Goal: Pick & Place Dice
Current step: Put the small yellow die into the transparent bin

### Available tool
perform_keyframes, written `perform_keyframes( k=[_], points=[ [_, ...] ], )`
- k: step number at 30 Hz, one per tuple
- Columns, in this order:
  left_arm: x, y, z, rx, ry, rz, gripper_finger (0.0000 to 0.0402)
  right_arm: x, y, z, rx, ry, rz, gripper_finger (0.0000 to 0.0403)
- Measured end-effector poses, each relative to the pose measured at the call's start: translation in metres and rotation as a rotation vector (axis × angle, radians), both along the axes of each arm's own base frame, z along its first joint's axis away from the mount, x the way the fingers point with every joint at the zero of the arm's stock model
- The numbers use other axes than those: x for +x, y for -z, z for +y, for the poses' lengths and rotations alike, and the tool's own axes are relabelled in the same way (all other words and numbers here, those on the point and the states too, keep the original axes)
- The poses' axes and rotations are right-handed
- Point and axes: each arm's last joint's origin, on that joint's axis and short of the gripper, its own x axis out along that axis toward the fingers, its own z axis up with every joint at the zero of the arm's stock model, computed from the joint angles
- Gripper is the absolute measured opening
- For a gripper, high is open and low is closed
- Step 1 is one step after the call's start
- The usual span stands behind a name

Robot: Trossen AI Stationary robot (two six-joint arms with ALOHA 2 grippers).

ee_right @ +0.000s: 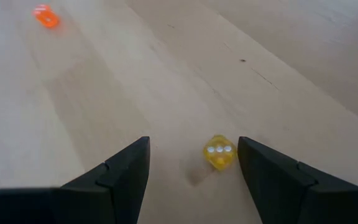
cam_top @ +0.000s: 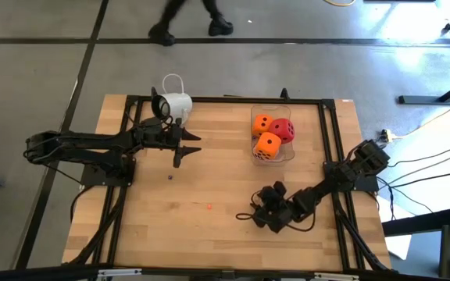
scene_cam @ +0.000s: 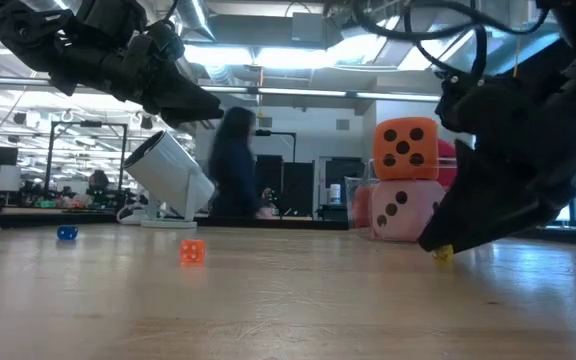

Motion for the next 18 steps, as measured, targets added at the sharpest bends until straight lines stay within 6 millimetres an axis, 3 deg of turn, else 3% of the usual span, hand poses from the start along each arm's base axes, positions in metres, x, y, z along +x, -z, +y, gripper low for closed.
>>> perform_keyframes(
  k=[18],
  points=[
    [0.0001, -0.0006, 0.0, -0.008, 0.0, -0.007, 0.0184, -0.0009, -0.0008, -0.001, -0.017, -0.009, 0.036, 0.0242]
  ],
)
